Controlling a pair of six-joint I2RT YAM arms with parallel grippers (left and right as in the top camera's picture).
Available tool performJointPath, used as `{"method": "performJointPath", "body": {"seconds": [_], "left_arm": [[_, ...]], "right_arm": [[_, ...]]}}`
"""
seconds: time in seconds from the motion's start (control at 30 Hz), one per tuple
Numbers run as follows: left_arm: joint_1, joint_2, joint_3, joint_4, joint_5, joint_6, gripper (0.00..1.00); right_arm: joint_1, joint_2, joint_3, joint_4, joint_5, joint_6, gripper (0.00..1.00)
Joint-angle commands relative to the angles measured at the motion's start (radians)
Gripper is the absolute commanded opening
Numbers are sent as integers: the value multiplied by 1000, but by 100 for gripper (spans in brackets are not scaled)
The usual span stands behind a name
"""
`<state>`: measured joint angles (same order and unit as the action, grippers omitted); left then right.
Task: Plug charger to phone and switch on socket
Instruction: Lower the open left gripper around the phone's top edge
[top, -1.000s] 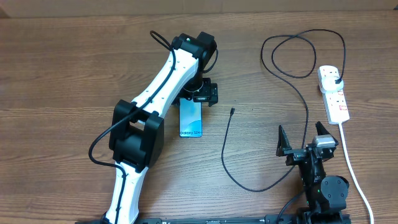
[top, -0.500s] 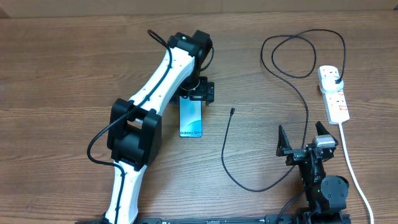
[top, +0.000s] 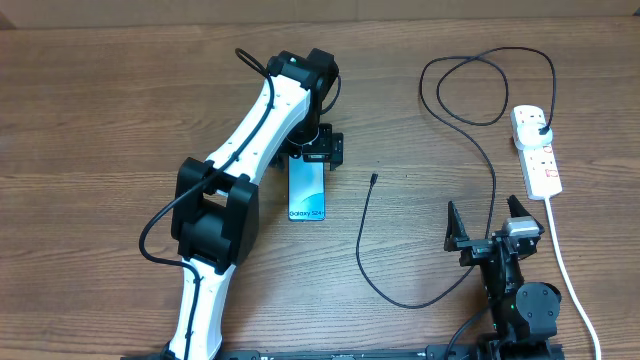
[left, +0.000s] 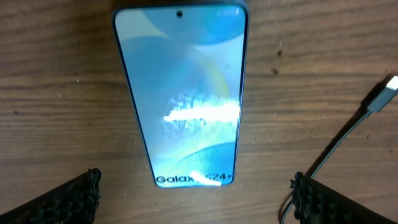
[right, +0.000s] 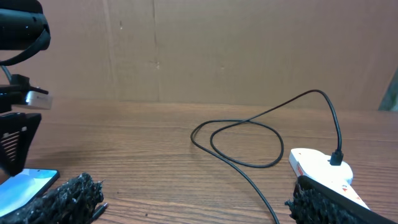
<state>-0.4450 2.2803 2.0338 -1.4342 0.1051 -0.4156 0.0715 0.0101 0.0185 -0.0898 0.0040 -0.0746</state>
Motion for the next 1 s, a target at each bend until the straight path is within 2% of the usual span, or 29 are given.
{"method": "performJointPath", "body": {"seconds": [0.0,0.33,0.5,0.77,0.97], "left_arm": [[4,3,10,-37,26,27,99],[1,-132,10,-73,16,35,100],[1,-142,-3,-67,-8,35,100],[2,-142,-137,97,-13,-29,99],[8,-142,-169,145,-12,-49,100]], "right_arm": [[-6,-7,-11,5,2,-2,100],[-6,-7,-11,5,2,-2,100],[-6,-7,-11,5,2,-2,100],[-6,-7,-11,5,2,-2,100],[-6,-7,-11,5,2,-2,100]]}}
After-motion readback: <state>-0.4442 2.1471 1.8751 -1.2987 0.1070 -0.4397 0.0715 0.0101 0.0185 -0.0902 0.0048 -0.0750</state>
